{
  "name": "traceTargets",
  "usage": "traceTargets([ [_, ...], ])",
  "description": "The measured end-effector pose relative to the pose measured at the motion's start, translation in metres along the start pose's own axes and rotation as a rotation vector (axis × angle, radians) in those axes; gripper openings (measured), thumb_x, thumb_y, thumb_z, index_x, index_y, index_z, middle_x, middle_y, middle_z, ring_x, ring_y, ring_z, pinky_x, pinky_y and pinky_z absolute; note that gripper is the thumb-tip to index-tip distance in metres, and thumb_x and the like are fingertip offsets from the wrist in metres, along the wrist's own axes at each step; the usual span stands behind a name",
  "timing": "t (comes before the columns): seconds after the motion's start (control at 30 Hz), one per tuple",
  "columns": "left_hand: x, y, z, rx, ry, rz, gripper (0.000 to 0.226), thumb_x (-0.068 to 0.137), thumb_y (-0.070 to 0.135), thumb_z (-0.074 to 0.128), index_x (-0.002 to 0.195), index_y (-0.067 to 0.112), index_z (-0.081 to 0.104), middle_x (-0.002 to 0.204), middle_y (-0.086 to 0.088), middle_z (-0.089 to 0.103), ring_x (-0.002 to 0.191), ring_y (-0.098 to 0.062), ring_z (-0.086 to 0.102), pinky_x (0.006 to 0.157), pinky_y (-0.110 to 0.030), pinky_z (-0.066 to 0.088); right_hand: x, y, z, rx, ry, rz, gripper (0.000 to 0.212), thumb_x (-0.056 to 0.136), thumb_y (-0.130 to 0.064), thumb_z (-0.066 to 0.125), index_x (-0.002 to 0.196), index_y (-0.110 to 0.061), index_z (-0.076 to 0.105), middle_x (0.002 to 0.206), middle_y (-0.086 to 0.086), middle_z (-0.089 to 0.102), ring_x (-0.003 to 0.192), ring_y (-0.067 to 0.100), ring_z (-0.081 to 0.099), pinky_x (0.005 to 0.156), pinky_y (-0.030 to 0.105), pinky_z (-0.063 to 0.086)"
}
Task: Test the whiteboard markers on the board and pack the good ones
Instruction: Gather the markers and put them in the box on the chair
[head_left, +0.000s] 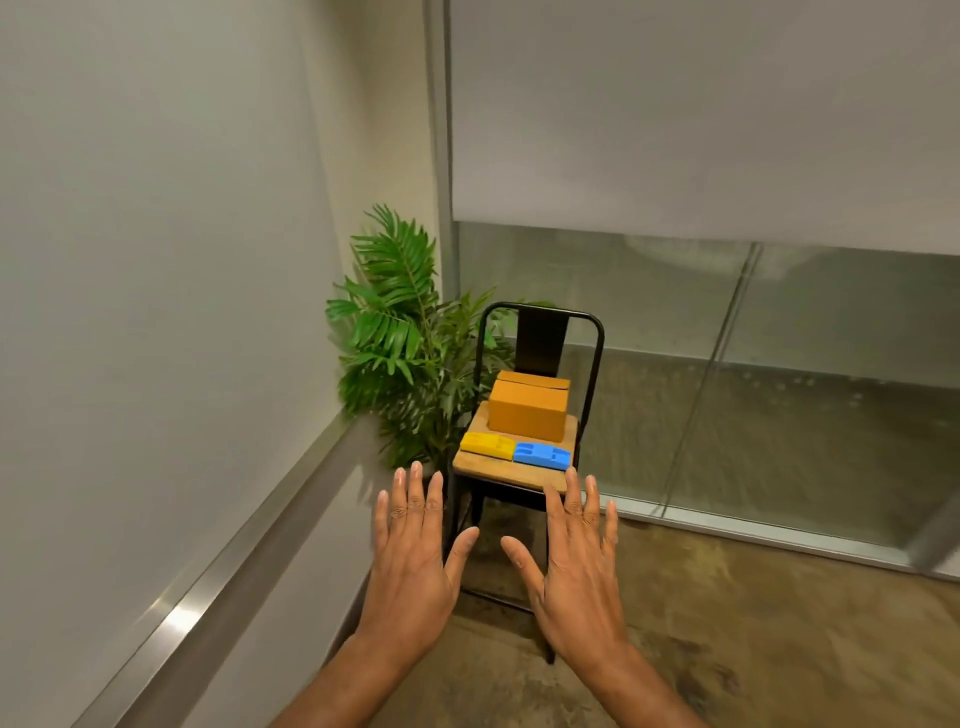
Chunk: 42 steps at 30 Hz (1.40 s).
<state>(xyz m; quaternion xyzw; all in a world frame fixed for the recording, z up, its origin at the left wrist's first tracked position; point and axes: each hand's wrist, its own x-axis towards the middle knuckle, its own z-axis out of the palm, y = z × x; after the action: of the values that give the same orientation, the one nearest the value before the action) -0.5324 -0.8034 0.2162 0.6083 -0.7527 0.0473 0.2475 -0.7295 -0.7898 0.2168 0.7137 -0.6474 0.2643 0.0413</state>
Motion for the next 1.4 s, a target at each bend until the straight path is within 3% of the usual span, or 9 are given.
traceTargets([
  [0.53, 0.204, -0.066, 0.099, -0.086, -0.092, 0.223, 0.075, 0.106, 0.063, 0.015, 0.163, 0.015, 0.006, 0.171, -0.006, -0.005, 0.158, -0.022, -0.008, 0.126, -0.044, -0.003, 0.159, 0.027, 0.077, -0.139, 0.044, 0.223, 0.085, 0.097, -0.073, 0.011, 0.159, -0.016, 0.013, 0.167, 0.005, -0.006, 0.154, 0.024, -0.012, 0.122, 0.052, -0.001],
  [0.73, 0.258, -0.068, 0.130, -0.125, -0.142, 0.250, 0.075, 0.106, 0.062, 0.015, 0.163, 0.014, 0.010, 0.171, -0.007, -0.005, 0.158, -0.022, -0.009, 0.126, -0.044, -0.003, 0.206, 0.050, 0.098, -0.142, 0.058, 0.257, 0.084, 0.098, -0.073, 0.016, 0.158, -0.015, 0.017, 0.168, 0.005, -0.003, 0.154, 0.023, -0.009, 0.122, 0.051, 0.000],
  [0.9, 0.299, -0.055, 0.166, -0.117, -0.164, 0.237, 0.082, 0.101, 0.069, 0.000, 0.163, 0.016, 0.002, 0.170, -0.006, -0.012, 0.156, -0.019, -0.019, 0.126, -0.043, -0.007, 0.246, 0.089, 0.120, -0.145, 0.041, 0.243, 0.082, 0.098, -0.072, 0.017, 0.158, -0.015, 0.018, 0.168, 0.006, -0.002, 0.154, 0.024, -0.008, 0.122, 0.051, 0.000],
  [1.13, 0.364, -0.041, 0.233, -0.107, -0.197, 0.122, 0.087, 0.096, 0.074, -0.003, 0.163, 0.019, 0.005, 0.170, -0.004, -0.010, 0.155, -0.015, -0.020, 0.126, -0.038, -0.010, 0.317, 0.167, 0.155, -0.095, -0.030, 0.201, 0.082, 0.096, -0.074, 0.024, 0.157, -0.018, 0.025, 0.168, 0.004, 0.000, 0.154, 0.021, -0.010, 0.122, 0.048, 0.000],
  [1.23, 0.385, -0.035, 0.253, -0.113, -0.207, 0.103, 0.083, 0.100, 0.071, 0.003, 0.162, 0.018, 0.014, 0.171, -0.004, 0.000, 0.157, -0.017, -0.011, 0.126, -0.037, -0.008, 0.342, 0.199, 0.163, -0.082, -0.087, 0.171, 0.083, 0.096, -0.076, 0.019, 0.156, -0.019, 0.026, 0.167, 0.003, -0.001, 0.153, 0.020, -0.012, 0.122, 0.049, 0.001],
  [1.4, 0.411, -0.026, 0.282, -0.120, -0.249, 0.032, 0.086, 0.096, 0.072, 0.003, 0.163, 0.019, 0.014, 0.170, -0.002, 0.000, 0.157, -0.016, -0.011, 0.127, -0.037, -0.007, 0.375, 0.238, 0.175, -0.022, -0.148, 0.126, 0.086, 0.094, -0.078, 0.015, 0.157, -0.021, 0.023, 0.167, 0.001, -0.006, 0.152, 0.018, -0.017, 0.123, 0.048, -0.005],
])
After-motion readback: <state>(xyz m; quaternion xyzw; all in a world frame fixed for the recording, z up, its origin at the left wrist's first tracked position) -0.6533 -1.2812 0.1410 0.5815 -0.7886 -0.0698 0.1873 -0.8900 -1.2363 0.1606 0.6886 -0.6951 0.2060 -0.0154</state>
